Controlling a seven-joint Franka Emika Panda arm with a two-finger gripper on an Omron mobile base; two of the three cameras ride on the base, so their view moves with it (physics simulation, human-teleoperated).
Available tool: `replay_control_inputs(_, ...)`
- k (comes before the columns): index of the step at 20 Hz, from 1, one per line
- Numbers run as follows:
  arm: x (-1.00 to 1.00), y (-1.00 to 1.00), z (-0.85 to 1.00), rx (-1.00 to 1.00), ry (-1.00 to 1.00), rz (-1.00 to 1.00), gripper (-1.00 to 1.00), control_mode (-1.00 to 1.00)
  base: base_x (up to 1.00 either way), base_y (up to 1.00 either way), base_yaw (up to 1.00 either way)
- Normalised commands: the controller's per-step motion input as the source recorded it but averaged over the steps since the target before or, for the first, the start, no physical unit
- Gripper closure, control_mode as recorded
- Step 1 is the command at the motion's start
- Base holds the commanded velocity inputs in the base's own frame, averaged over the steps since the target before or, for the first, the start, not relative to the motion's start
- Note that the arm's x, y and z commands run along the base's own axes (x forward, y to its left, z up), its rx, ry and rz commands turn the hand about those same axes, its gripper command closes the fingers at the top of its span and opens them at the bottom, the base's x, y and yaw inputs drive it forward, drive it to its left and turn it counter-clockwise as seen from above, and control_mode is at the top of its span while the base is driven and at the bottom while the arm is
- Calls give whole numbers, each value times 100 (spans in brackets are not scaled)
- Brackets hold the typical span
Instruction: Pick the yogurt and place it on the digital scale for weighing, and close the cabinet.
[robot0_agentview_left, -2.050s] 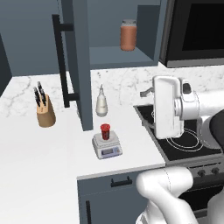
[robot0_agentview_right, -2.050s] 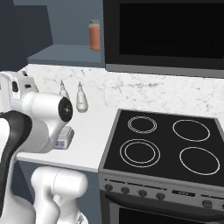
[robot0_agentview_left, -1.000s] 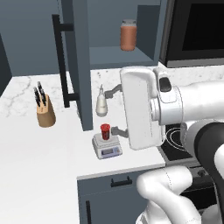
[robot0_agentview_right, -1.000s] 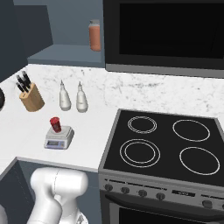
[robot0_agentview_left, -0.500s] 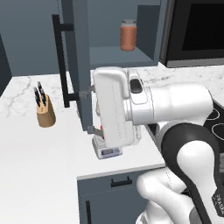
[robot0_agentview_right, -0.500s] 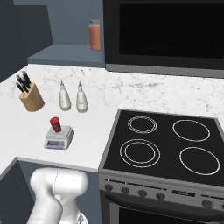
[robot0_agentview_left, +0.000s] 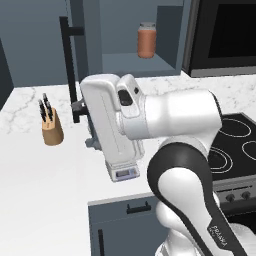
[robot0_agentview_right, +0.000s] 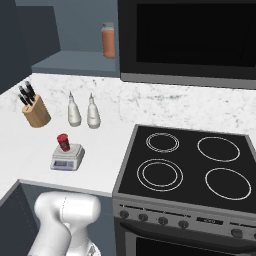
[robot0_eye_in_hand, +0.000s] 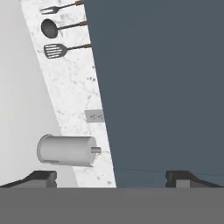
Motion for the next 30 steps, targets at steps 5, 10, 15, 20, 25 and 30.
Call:
replay_control_inputs(5,35,2,0,-1,-5,-27,-100,-100,0,0,0)
replay_control_inputs(10,48,0,-2,0,-4,-29,-100,-100,0,0,0)
replay_control_inputs(15,12,0,-2,5,-6,-6,-100,-100,0,0,0)
replay_control_inputs(20,44,-46,0,2,0,-12,-100,-100,0,0,0)
replay_control_inputs(25,67,-79,-5,3,4,-10,-100,-100,0,0,0)
replay_control_inputs(30,33,-100,0,7,8,-14,-100,-100,0,0,0)
